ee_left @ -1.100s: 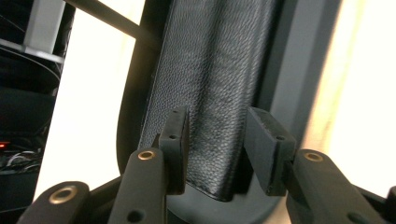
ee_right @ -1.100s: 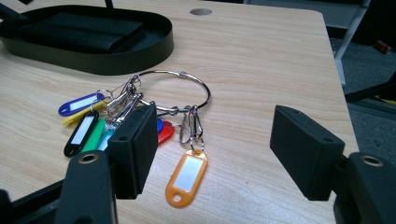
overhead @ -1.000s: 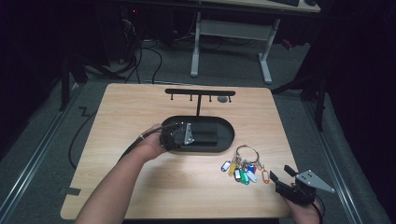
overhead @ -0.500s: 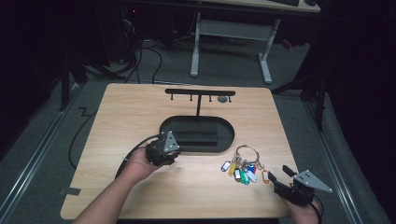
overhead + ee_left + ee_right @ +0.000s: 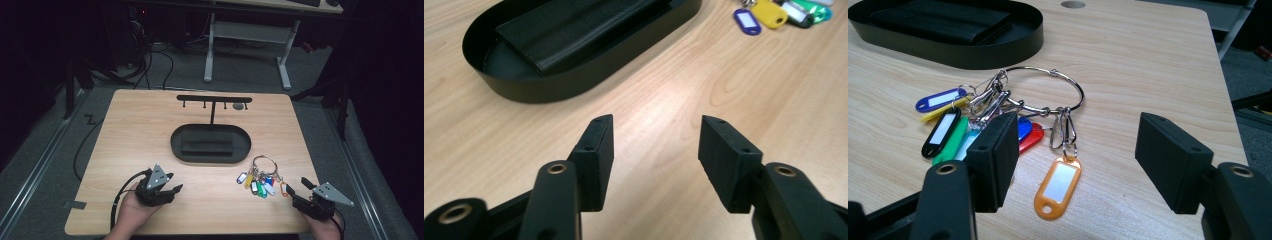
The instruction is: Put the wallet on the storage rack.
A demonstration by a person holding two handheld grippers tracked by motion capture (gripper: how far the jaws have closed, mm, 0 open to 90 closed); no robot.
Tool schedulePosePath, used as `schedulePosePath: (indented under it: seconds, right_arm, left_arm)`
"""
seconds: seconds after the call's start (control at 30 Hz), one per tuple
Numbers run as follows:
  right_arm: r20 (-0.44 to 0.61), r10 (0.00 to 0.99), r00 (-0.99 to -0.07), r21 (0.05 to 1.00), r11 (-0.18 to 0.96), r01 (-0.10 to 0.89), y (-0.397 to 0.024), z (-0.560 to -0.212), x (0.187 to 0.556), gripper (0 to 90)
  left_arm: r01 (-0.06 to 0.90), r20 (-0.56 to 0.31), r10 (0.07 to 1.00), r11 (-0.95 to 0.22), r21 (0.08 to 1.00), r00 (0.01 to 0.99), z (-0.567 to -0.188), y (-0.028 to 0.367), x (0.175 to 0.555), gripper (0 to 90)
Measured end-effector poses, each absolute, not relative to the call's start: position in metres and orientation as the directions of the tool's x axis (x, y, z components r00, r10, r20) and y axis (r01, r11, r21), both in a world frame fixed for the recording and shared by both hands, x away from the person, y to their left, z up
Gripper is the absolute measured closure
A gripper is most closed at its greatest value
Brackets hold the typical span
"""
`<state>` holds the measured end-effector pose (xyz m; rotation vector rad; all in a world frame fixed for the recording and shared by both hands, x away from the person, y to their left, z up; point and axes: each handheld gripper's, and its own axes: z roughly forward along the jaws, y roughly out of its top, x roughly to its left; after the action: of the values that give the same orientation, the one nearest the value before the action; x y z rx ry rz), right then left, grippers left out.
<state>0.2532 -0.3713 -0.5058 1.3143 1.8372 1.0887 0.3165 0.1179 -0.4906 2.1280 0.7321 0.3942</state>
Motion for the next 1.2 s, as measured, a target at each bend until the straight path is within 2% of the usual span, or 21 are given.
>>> schedulePosePath:
  seconds: [0.07,0.2,0.4,0.57,0.67,0.97,1.2]
  right_arm:
    - [-0.031,0.949,-0.313,0.883,0.172,0.437,-0.370,-0.506,0.254,34.0]
    - [-0.035,0.947,-0.318,0.878,0.181,0.443,-0.367,-0.507,0.255,34.1]
    - [-0.022,0.940,-0.341,0.867,0.187,0.461,-0.360,-0.510,0.260,34.8]
    - [0.003,0.928,-0.372,0.836,0.201,0.510,-0.347,-0.509,0.270,35.9]
    - [-0.031,0.920,-0.390,0.811,0.251,0.528,-0.333,-0.504,0.279,35.8]
    - [-0.111,0.889,-0.444,0.697,0.388,0.602,-0.300,-0.479,0.314,36.2]
    - [-0.078,0.867,-0.492,0.557,0.447,0.700,-0.276,-0.471,0.353,35.6]
  left_arm:
    - [0.361,0.019,0.632,-0.468,0.807,0.775,-0.495,0.121,0.311,45.2]
    - [0.416,-0.067,0.664,-0.383,0.825,0.744,-0.513,0.133,0.304,40.0]
    - [0.404,-0.072,0.674,-0.351,0.844,0.735,-0.513,0.138,0.305,33.6]
    - [0.392,-0.057,0.654,-0.379,0.838,0.754,-0.516,0.138,0.306,30.7]
    - [0.379,-0.044,0.640,-0.397,0.836,0.767,-0.517,0.138,0.305,30.3]
    - [0.340,-0.018,0.599,-0.429,0.837,0.801,-0.517,0.135,0.295,30.9]
    - [0.333,-0.016,0.590,-0.433,0.838,0.807,-0.516,0.136,0.295,31.2]
